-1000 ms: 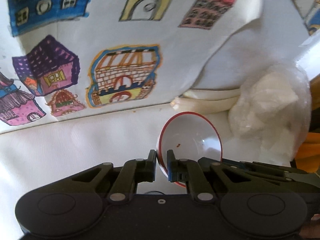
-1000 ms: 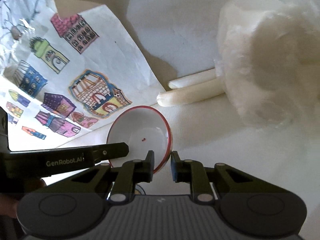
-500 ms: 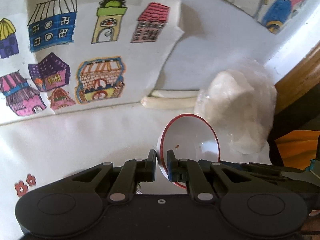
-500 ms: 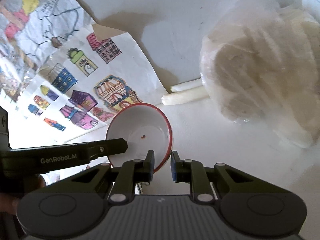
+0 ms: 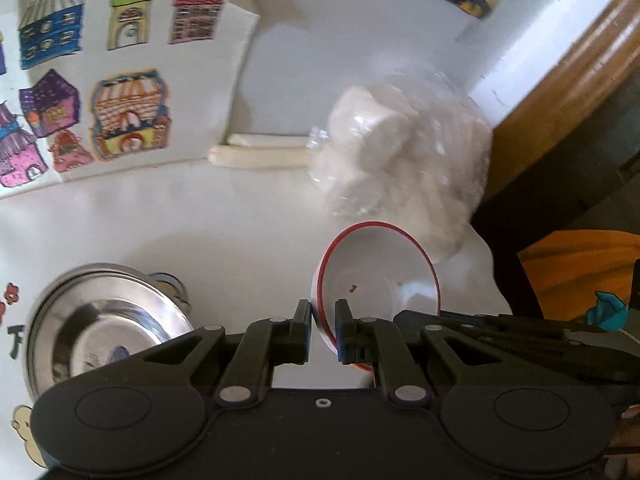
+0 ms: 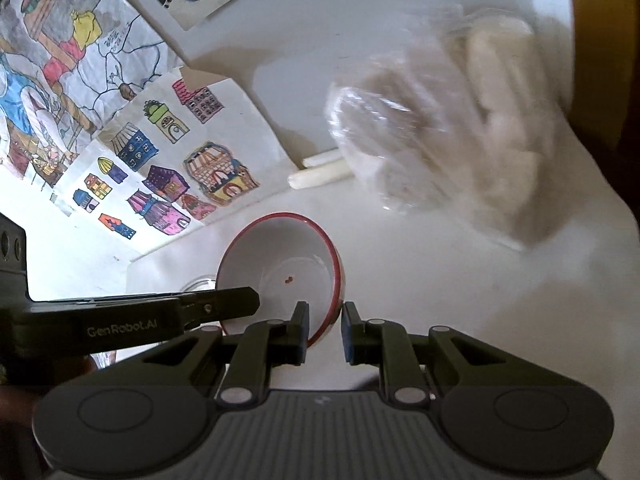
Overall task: Organize plates and bowls
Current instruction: 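Lift the second white bowl and carry it over the stacked bowls, then lower the second white bowl into the white bowl in the steel bowl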
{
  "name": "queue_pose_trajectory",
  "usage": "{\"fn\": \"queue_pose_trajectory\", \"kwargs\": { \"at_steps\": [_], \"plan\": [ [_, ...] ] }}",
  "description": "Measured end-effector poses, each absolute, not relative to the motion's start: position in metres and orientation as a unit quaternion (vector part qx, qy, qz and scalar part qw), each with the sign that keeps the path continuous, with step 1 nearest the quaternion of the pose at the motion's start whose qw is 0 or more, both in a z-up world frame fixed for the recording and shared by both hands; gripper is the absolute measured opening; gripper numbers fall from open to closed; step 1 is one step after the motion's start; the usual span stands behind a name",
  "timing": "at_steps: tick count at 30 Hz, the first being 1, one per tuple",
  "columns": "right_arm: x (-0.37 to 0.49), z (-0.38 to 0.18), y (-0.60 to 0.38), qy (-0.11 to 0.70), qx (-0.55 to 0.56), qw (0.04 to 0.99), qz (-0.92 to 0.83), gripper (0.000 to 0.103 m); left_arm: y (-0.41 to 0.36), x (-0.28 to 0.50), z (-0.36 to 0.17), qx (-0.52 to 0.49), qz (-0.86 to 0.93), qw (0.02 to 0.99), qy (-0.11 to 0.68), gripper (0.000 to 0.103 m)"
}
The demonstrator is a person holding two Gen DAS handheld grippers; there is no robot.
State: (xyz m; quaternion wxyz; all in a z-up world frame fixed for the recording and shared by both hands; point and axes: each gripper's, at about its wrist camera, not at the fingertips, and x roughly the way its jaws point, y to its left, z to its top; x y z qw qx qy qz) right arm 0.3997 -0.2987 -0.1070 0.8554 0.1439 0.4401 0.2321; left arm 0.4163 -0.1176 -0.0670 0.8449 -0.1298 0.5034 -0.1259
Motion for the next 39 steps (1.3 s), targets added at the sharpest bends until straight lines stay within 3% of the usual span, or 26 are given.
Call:
{"fn": "queue_pose_trajectory", "kwargs": {
  "at_steps": [16,39],
  "plan": [
    [0.379,-0.101,-0.348,0.443,0.135,0.854,0.235,0.019,-0.163,0.398,-0.062,-0.126,-0.139,0.841,0.508,0.013],
    [0.345,-0.138,-0.369,0.503,0.114,0.822,0.24,0.019,-0.188,0.358,-0.102,-0.132,-0.124,0.805,0.565,0.013]
  ]
}}
